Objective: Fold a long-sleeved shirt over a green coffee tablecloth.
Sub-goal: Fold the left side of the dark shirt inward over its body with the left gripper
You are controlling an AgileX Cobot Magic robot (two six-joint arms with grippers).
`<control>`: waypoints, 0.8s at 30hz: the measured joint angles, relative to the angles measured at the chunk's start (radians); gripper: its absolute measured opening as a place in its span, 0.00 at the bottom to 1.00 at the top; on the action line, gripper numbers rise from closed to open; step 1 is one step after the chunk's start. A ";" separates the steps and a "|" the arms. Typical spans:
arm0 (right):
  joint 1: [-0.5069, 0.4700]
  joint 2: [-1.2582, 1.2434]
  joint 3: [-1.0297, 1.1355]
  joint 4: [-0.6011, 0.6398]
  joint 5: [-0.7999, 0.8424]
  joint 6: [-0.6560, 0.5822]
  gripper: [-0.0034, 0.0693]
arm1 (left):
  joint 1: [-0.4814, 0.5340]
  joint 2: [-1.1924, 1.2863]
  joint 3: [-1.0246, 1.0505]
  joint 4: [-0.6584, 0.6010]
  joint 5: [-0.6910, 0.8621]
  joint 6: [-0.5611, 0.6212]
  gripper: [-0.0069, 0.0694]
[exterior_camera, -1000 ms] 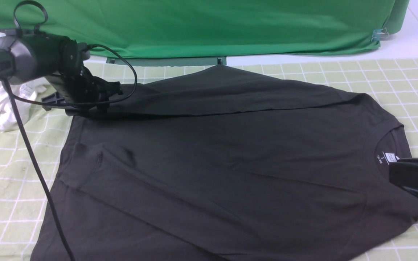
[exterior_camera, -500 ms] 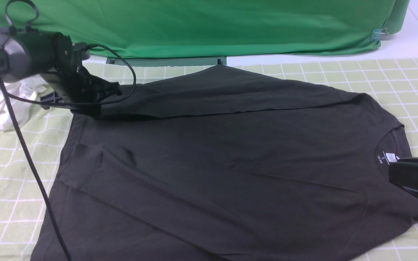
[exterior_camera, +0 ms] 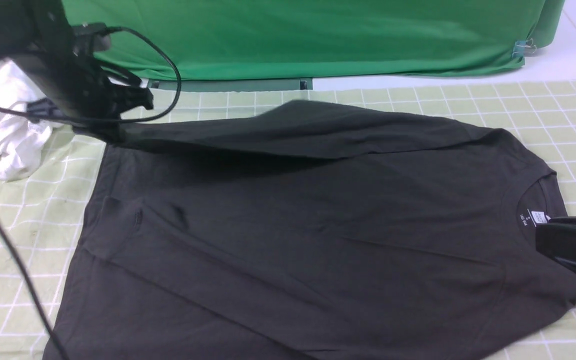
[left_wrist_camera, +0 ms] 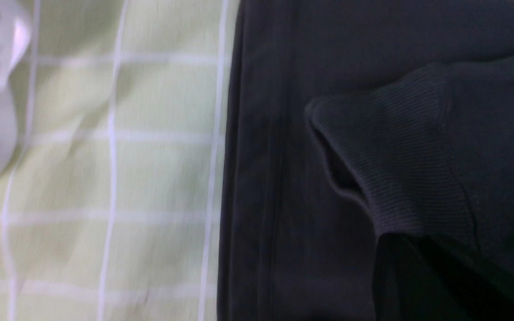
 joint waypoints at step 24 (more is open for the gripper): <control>0.000 0.020 0.000 -0.003 -0.004 0.000 0.21 | -0.001 -0.512 0.711 -0.108 -0.042 -0.011 0.14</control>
